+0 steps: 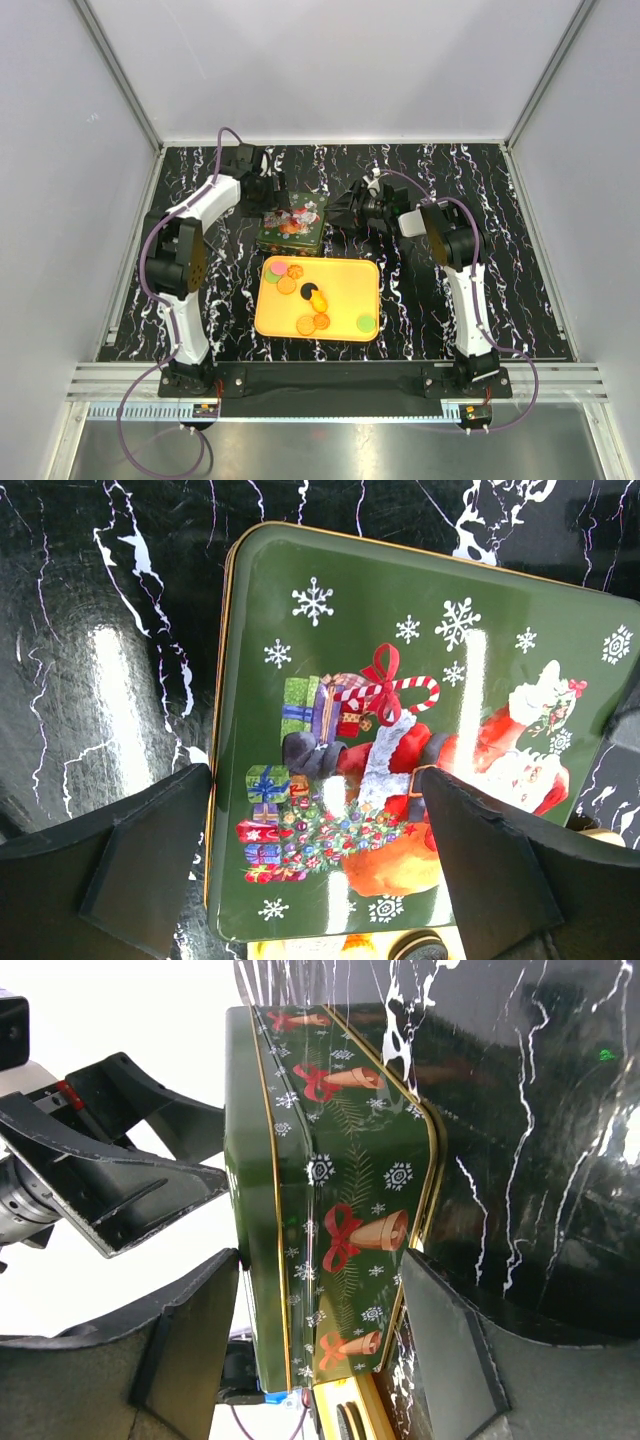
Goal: Pack the cookies
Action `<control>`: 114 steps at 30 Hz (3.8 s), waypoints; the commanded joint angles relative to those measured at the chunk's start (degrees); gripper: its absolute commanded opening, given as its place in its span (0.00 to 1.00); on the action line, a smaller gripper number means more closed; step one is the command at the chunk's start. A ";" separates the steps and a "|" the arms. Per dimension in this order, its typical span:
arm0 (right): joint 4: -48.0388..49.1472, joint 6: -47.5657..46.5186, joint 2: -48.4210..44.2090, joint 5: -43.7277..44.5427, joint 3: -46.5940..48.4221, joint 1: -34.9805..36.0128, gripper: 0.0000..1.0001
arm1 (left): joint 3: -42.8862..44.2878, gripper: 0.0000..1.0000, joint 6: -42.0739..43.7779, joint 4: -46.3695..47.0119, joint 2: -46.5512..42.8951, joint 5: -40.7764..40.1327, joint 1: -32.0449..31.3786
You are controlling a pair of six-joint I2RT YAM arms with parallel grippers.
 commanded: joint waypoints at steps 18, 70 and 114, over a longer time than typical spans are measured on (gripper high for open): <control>-8.83 -8.47 -6.29 3.68 0.88 1.03 0.67 | 0.90 0.93 -0.80 0.71 1.92 -1.87 -2.15; -28.16 -27.72 -11.22 10.88 -7.48 9.38 0.00 | -10.45 0.93 -10.11 7.92 -4.58 -8.64 -4.61; -29.04 -27.29 -13.25 7.72 -2.90 6.57 0.38 | -7.46 0.94 -7.57 5.37 -8.19 0.41 -3.20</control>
